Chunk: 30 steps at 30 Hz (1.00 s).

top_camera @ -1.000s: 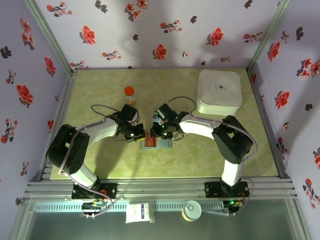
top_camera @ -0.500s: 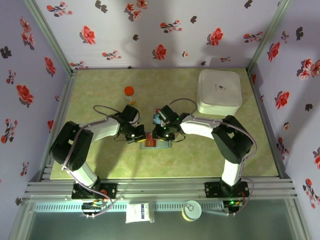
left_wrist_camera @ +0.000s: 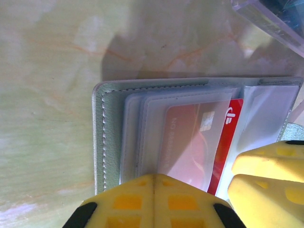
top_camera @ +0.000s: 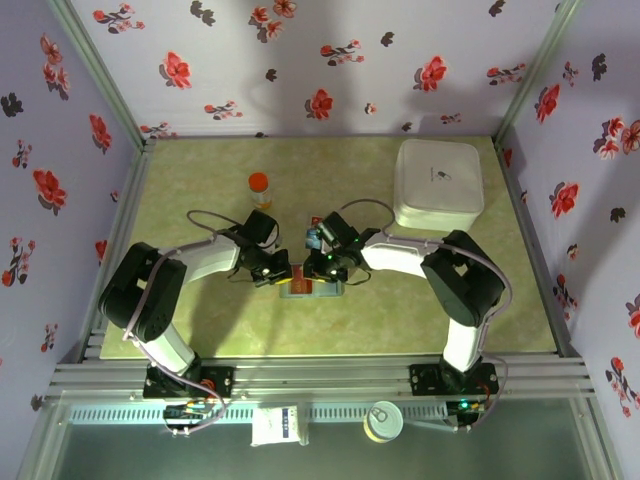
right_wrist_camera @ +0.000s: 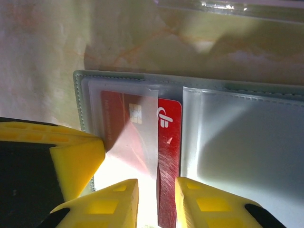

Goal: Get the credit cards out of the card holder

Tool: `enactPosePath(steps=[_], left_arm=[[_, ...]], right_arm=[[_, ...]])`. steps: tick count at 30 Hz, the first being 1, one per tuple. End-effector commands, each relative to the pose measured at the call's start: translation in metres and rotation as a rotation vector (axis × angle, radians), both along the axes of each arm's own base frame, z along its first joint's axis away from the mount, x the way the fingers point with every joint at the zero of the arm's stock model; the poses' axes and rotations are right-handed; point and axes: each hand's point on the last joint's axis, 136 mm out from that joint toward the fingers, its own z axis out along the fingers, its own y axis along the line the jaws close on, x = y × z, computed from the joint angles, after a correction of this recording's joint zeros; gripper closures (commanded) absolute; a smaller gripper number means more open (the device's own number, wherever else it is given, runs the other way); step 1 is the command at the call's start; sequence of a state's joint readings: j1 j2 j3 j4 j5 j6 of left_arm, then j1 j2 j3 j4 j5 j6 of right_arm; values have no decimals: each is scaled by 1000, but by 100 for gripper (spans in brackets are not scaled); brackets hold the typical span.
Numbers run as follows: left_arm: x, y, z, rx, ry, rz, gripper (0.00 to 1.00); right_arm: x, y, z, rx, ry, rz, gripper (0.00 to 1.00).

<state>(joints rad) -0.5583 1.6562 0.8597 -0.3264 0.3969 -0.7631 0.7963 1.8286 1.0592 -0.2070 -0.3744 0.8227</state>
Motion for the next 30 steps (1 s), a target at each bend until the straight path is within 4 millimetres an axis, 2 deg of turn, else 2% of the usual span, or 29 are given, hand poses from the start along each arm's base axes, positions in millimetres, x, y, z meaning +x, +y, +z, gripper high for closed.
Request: enactPosePath(steps=[1,9,23,30], left_arm=[[-8,5,-8,39,31,-23,100],[-9,6,-9,41,32,-21,100],[-8,6,-7,40,27,-17,100],[-10,6,-7,40,31,-16,100]], right_arm=[[0,-3,-10,-4,32,-20,73],[-1,0,-14,14,44,-21,74],[6,2,16,163,-3,-71,80],[8,7,12,241,22,-87,82]])
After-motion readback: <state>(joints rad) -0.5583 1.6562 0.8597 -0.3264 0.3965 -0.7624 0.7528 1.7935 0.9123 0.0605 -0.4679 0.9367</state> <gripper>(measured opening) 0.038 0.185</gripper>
